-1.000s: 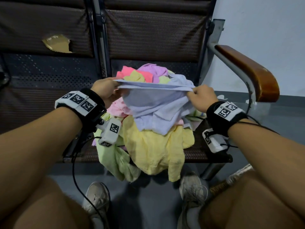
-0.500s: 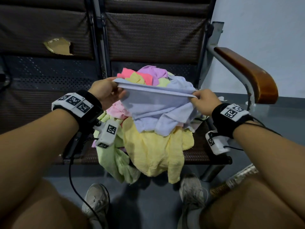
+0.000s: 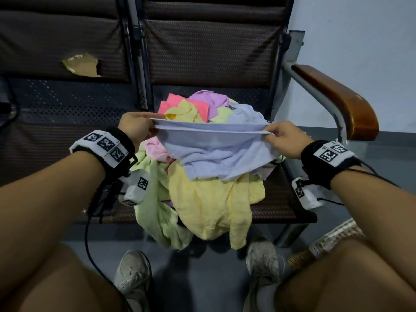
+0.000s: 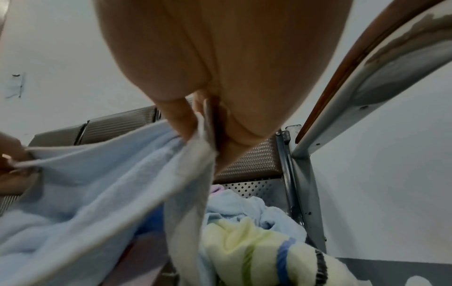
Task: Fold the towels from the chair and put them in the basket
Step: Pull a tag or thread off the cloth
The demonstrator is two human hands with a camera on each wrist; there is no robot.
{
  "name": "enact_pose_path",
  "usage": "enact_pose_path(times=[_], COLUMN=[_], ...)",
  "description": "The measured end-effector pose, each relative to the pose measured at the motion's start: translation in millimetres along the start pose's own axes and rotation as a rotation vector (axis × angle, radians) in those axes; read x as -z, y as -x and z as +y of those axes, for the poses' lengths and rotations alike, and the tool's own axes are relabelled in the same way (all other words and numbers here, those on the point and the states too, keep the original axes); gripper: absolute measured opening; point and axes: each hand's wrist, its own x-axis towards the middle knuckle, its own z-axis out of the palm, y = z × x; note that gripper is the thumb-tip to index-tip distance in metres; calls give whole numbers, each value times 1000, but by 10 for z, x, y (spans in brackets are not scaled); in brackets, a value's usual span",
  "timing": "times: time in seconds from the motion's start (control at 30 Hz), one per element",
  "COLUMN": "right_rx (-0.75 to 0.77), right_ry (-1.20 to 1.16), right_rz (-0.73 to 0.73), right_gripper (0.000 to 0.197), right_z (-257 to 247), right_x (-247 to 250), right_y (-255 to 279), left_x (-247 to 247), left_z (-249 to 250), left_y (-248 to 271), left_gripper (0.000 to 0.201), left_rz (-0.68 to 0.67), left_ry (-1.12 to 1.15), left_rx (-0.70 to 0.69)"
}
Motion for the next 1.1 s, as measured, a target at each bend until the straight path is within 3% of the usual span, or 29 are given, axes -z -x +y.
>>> enact_pose_path(times=[0.13,0.23,0.33,0.43,0.5,0.67,0.77,0.83,1.0,1.1], right_rx=[32,68,36,91,108,30,-11,-23,-151,-248], right_ry=[-116,-118,-36,140,115,-236,-468,-555,-714,-796], right_rz=[84,202,255,262,295,396,403,434,412,338], right_gripper=[37,41,37,22,20,42,45,51,30,24], right_z=[-45,-118,-202,-315,-413,-712,-916,-991,-1031,-1090], right_x=[60,122,239,416,557,863,1039,1161,1291,1257], right_y=[15,41,34,22,15,-20,6,44,83,63], left_x=[7,14,58,128,188,241,241,282,275,123], left_z=[-34,-13,128,334,477,904,1096,1171,1244,1349], left_y=[1,-2,16,56,78,181,238,262,272,310], left_gripper=[29,19,22,22,13,22,19,28,22,23], left_rz=[-131,-5,135,115,105,5,31,58,138,209], left_ry=[-243,-448,-342,-183,-125,10,12,-31,-29,71], left_rx=[-117,-289,-338,-325,-319,-402,-389,-386,-378,-257])
